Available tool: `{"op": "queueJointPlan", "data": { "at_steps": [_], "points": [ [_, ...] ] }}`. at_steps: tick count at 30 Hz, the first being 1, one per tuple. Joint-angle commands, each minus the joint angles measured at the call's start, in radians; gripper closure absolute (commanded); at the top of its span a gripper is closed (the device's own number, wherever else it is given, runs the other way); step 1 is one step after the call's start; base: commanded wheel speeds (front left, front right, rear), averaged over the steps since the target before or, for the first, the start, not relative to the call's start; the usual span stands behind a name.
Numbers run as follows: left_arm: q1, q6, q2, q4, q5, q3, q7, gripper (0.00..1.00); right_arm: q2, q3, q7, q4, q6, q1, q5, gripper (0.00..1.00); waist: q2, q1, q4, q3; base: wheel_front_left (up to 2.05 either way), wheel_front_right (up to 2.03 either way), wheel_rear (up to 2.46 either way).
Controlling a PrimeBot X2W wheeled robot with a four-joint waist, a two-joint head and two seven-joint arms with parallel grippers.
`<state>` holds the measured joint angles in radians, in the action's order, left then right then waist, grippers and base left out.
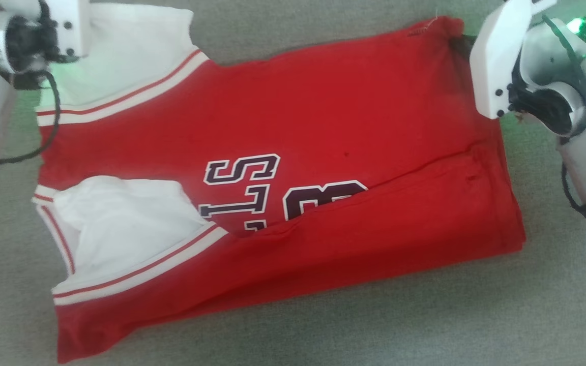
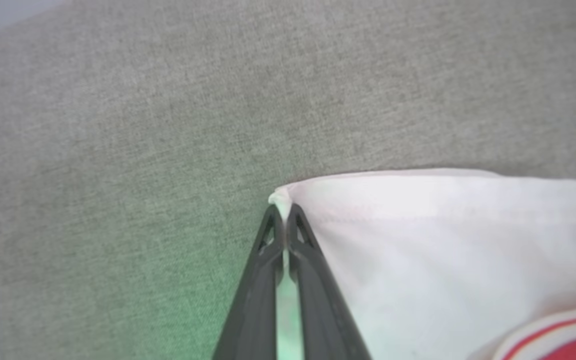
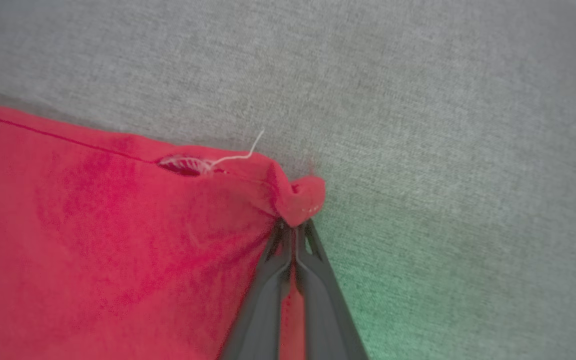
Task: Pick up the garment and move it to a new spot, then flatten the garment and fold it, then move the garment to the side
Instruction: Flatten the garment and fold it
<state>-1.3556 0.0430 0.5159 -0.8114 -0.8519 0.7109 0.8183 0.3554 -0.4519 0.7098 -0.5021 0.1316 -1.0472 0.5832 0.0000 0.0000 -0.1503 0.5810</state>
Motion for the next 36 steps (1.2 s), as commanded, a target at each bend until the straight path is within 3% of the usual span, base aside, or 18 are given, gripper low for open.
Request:
{"op": "queueJointPlan", "data": {
  "at_steps": [1,9,17,26,36],
  "points": [
    [0.036,-0.01,-0.009,-0.014,0.008,0.012,0.003,1.0,0.015,-0.008,-0.014,-0.006,-0.002,0.019,0.002,1.0,0.0,0.0,0.02,-0.024,0.0,0.0,0.0],
    [0.031,-0.039,-0.026,0.046,0.025,0.046,0.017,1.0,0.098,-0.005,-0.058,0.07,-0.002,0.096,0.021,1.0,0.0,0.0,0.093,-0.124,0.0,0.0,0.0],
    [0.087,-0.037,-0.01,0.189,0.017,0.076,0.044,1.0,0.164,0.053,-0.049,0.182,-0.002,0.221,0.023,1.0,0.0,0.0,0.157,-0.229,0.0,0.0,0.0],
    [0.23,0.037,0.079,0.457,0.016,0.12,0.143,1.0,0.212,0.159,0.026,0.32,-0.002,0.427,0.015,1.0,0.0,0.0,0.19,-0.327,0.0,0.0,0.0],
    [0.45,0.163,0.171,0.762,-0.025,0.148,0.207,1.0,0.179,0.297,0.103,0.417,-0.002,0.674,0.005,1.0,0.0,0.0,0.202,-0.369,0.0,0.0,0.0]
  ]
}}
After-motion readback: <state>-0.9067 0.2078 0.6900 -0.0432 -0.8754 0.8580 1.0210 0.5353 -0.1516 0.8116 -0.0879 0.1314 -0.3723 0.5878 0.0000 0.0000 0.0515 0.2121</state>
